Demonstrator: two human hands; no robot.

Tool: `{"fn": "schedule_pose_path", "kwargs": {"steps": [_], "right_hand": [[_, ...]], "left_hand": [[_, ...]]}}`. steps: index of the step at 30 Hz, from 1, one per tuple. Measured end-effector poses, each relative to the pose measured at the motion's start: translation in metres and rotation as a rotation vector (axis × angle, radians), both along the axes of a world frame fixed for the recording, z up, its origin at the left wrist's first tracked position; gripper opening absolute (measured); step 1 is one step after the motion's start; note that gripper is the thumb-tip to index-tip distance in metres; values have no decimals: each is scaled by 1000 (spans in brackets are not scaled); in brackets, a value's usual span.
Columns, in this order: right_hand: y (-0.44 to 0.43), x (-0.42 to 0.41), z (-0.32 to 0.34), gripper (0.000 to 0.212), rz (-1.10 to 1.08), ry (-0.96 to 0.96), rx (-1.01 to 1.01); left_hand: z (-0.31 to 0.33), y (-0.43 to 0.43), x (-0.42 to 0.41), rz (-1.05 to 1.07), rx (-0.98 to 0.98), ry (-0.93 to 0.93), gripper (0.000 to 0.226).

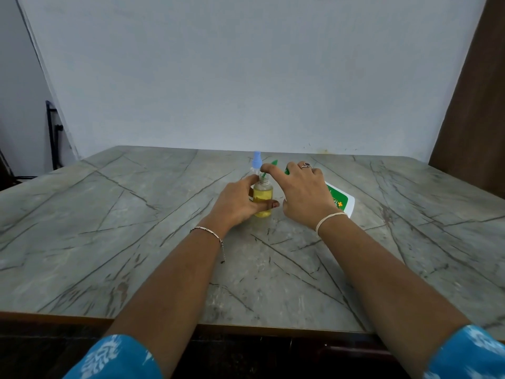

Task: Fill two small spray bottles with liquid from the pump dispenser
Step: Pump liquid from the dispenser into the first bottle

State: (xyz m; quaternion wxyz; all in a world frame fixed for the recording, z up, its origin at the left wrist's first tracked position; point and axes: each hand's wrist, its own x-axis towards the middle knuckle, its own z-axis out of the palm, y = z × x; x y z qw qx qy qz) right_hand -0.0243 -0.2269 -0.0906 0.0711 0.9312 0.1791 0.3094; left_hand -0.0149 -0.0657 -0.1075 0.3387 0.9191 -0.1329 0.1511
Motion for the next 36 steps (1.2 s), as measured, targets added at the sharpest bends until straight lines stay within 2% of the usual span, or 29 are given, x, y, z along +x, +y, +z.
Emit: {"fn": "schedule_pose_path", "kwargs": {"steps": [15,23,30,36], "right_hand": [[7,2,0,74,0,-19,46],[-3,-1,2,84,22,23,28],[-6,-3,8,90,62,143,80],[1,-2,3,83,13,63,67]], "left_hand": [[1,-1,-3,-8,1,-1,66],[3,-3,-4,13,5,10,71],[3,-2,-5,8,22,21,70],[3,-2,-6,13,24,19,71]]}}
